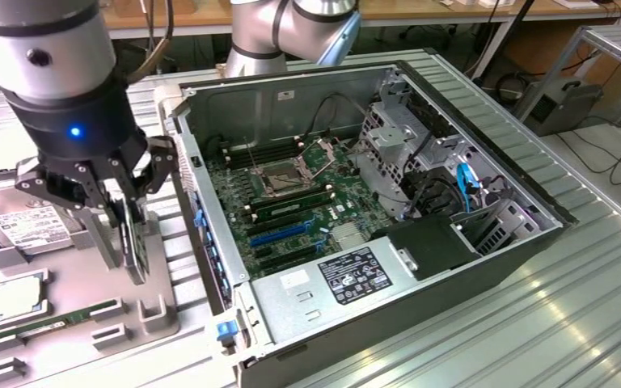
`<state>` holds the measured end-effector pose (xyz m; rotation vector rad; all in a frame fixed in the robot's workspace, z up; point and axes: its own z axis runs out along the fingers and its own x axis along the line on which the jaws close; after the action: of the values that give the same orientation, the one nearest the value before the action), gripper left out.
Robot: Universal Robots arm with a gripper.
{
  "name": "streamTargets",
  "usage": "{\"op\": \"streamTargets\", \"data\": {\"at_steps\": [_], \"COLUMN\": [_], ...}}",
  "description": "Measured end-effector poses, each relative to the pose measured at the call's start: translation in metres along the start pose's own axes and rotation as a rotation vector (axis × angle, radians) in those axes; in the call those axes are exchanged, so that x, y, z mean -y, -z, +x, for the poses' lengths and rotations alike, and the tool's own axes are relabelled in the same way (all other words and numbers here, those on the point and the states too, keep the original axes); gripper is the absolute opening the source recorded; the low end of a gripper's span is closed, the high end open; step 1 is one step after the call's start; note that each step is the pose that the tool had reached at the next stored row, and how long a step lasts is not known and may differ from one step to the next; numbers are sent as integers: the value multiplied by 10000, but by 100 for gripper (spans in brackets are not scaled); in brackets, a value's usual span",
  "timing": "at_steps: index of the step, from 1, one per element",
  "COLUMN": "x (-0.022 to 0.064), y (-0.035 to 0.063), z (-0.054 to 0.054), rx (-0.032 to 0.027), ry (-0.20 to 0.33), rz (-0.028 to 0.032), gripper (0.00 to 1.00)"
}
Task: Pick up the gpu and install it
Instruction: 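Pick up the gpu and move the gpu toward the slot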
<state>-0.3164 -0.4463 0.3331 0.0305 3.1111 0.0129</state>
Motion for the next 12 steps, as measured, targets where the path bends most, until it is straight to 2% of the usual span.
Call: {"op": "streamTargets", "data": {"at_steps": [3, 4, 6, 8, 12], "x": [1, 4, 10, 23, 43], "y": [178, 272, 371, 518, 699], "z": [-49, -80, -120, -189, -292], "rx": [-37, -58, -86, -137, -218], "ry": [8, 16, 25, 41, 56], "rz": [1, 1, 0, 1, 3], "gripper": [26, 26, 26, 26, 26]}}
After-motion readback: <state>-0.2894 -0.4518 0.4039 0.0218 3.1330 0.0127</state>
